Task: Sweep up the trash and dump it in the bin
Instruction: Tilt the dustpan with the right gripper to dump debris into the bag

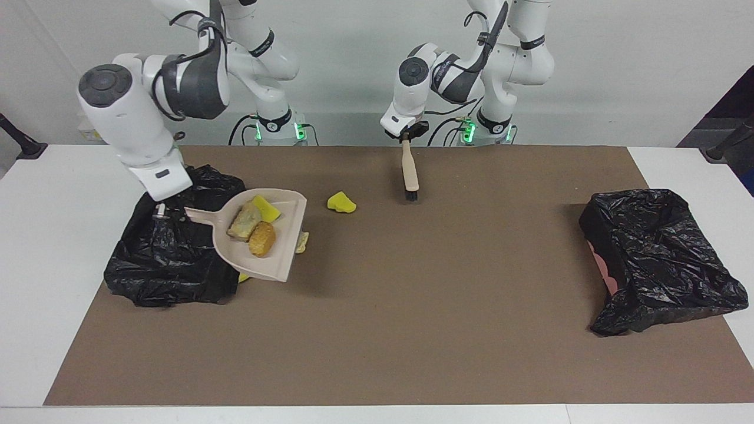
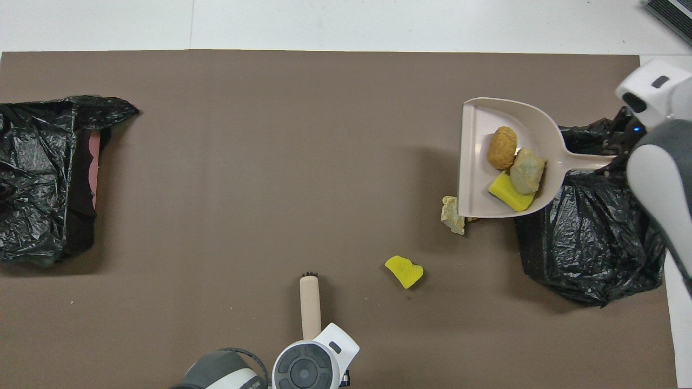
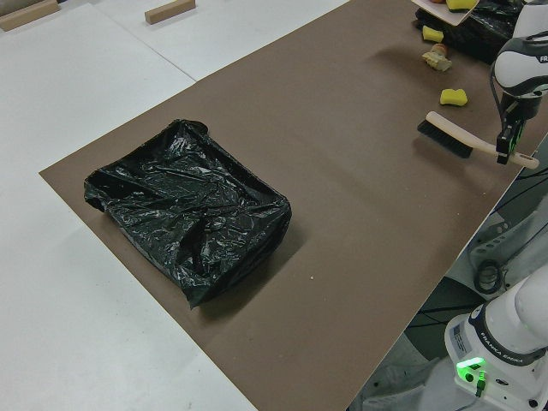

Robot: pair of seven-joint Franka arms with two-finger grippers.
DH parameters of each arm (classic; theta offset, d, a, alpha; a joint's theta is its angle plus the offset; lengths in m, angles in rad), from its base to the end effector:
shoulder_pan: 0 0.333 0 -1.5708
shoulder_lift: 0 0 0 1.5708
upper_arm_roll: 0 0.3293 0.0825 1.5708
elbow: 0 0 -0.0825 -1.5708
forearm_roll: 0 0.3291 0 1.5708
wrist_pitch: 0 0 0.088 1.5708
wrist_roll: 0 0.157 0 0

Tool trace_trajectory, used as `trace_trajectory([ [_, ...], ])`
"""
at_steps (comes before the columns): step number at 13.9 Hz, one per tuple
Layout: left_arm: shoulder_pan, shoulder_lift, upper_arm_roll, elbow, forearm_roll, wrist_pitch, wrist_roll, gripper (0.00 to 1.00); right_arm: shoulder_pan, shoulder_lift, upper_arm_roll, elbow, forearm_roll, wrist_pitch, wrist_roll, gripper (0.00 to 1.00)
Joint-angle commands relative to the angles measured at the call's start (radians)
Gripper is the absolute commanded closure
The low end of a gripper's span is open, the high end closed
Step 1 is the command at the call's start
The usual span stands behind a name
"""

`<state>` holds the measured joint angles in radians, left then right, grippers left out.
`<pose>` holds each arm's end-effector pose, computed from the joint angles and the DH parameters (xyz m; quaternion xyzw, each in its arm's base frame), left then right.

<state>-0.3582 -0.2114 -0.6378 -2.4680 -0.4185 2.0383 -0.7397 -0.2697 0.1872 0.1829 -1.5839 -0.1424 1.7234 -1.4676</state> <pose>0.1730 -0.3374 0.3416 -0.9867 -0.0036 0.1614 0.0181 0.5569 -0.0760 0.4979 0.7625 0.6444 -0.0530 0.0223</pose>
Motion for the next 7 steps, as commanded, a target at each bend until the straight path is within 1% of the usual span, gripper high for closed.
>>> trace_trajectory([
  [1,-0.010,-0.045,-0.005,-0.062,-0.039,0.040,-0.015,1.00,-0.101,-0.011,0.012,0.013,-0.038,-0.021,-0.037,1.00],
  [3,-0.016,-0.046,-0.003,-0.068,-0.040,0.039,0.009,1.00,-0.144,-0.028,0.004,0.016,-0.098,-0.016,-0.036,1.00],
  [4,-0.015,-0.043,-0.003,-0.068,-0.040,0.037,0.028,1.00,-0.148,-0.041,0.001,0.019,-0.139,-0.018,-0.033,1.00],
  [5,-0.009,-0.037,-0.002,-0.065,-0.042,0.031,0.055,0.71,-0.148,-0.054,-0.006,0.013,-0.190,-0.021,-0.031,1.00],
  [6,0.005,-0.029,0.001,-0.056,-0.042,0.016,0.095,0.57,-0.152,-0.060,-0.010,0.010,-0.244,-0.033,-0.030,1.00],
  [7,0.022,-0.022,0.003,-0.045,-0.042,-0.003,0.132,0.33,-0.163,-0.069,-0.010,0.004,-0.278,-0.054,-0.022,1.00],
])
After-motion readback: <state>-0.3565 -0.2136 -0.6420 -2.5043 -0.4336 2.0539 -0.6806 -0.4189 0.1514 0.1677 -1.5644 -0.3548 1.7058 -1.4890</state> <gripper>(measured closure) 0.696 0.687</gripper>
